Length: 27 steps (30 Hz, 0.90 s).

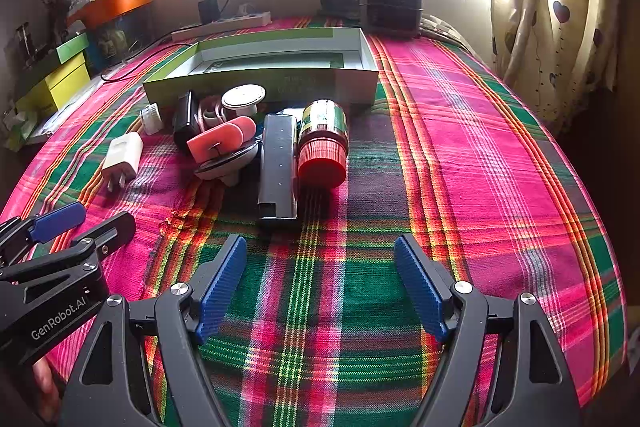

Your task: Organize rigid objects

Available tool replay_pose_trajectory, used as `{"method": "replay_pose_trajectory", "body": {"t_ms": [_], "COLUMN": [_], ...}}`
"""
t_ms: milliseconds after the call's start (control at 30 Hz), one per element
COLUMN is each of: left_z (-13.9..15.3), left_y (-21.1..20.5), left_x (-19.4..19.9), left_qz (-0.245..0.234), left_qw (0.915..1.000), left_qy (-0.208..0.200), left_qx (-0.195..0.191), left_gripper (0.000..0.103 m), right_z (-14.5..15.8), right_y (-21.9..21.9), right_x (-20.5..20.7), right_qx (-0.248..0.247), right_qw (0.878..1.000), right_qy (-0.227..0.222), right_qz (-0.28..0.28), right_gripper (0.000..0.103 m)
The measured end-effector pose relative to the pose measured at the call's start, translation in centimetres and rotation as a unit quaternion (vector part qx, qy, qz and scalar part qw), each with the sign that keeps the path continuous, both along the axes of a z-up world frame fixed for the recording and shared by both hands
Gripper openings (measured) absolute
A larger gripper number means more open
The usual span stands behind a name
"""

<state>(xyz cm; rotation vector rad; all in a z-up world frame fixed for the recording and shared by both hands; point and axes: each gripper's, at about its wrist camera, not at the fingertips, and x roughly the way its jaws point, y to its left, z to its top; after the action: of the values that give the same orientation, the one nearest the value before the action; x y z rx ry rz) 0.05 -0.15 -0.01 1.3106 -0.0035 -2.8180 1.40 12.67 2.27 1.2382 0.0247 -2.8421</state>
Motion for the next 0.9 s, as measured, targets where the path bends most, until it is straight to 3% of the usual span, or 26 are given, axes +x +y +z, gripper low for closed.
{"method": "replay_pose_trajectory", "body": {"t_ms": [900], "left_z": [-0.05], "left_y": [-0.06], "left_x": [0.01], "left_qz": [0.0], "left_qw": [1.0], "left_qy": [0.0], "left_qx": [0.001], "left_gripper": [0.062], "right_z": [0.11], "right_y": [0.13], "right_x": [0.02], "right_qx": [-0.001], "right_qw": [1.0], "right_qy": [0.001], "right_qz": [0.002], "right_gripper": [0.076]}}
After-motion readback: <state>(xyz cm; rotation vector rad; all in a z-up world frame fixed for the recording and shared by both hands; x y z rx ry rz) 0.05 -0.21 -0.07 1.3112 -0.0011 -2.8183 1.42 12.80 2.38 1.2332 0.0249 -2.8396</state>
